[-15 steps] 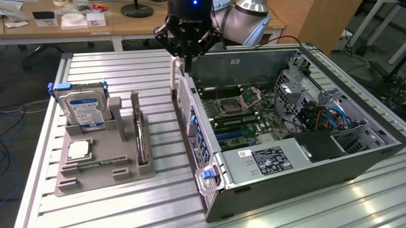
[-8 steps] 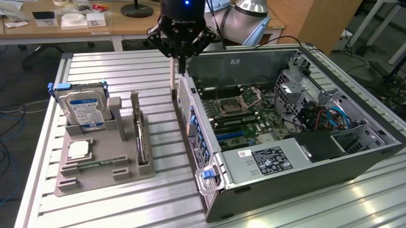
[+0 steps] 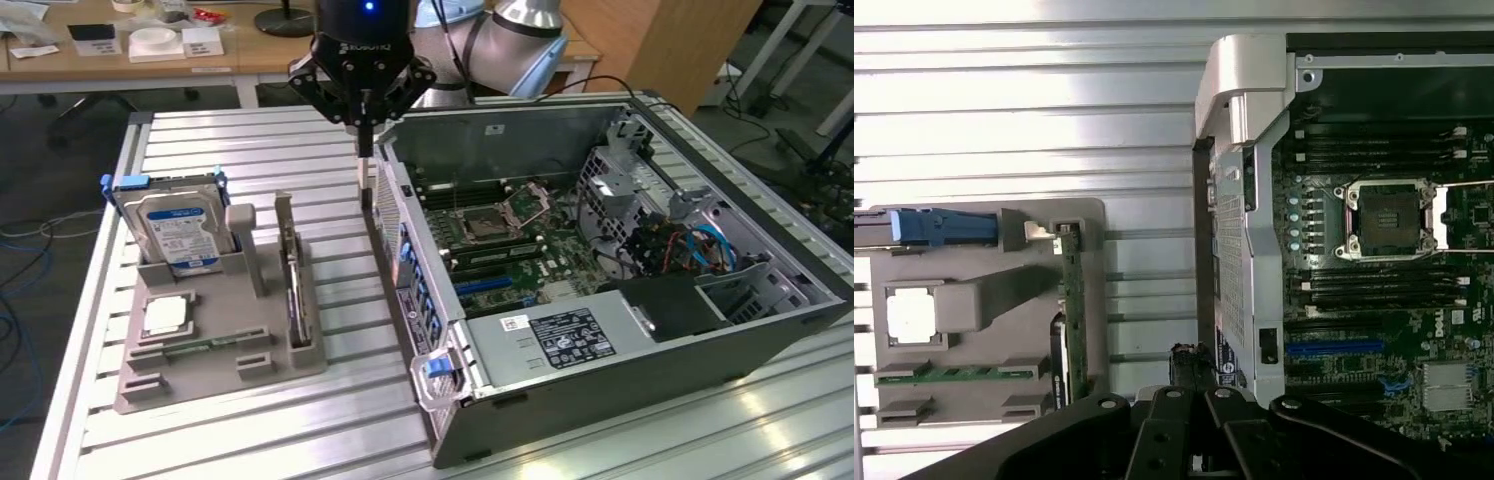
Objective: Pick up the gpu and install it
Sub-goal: 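Reach for the gpu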
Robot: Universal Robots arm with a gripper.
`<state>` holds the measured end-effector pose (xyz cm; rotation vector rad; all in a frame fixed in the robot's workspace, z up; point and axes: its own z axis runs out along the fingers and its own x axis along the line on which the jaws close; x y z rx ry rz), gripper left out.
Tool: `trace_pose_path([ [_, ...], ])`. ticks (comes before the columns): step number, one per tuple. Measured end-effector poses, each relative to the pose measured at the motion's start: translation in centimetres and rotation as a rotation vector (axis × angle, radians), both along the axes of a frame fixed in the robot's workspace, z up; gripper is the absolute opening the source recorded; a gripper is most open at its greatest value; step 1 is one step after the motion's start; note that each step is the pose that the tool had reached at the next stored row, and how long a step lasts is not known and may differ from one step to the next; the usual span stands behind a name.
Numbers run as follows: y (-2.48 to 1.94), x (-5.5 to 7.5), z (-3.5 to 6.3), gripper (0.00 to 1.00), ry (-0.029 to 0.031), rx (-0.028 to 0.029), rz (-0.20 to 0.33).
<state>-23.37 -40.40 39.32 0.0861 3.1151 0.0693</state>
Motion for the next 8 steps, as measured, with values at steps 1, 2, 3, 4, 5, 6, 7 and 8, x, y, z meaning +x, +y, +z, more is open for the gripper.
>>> trace_pose_path([
  [1,-0.02,-0.2,0.00,0.11,0.0000,0.0000,0.000],
  [2,-0.04,-0.4,0.00,0.11,0.0001,-0.0001,0.000],
  [3,-0.06,-0.6,0.00,0.11,0.0001,-0.0001,0.000],
  [4,-0.08,-0.9,0.00,0.11,0.0000,0.0000,0.000],
  [5,-0.10,-1.1,0.00,0.11,0.0000,0.0000,0.000],
  [6,-0.12,-1.3,0.00,0.11,0.0000,0.0000,0.000],
  [7,-0.14,-1.5,0.00,0.11,0.0000,0.0000,0.000],
  [8,-0.16,-1.7,-0.01,0.11,0.0000,0.0000,0.000],
])
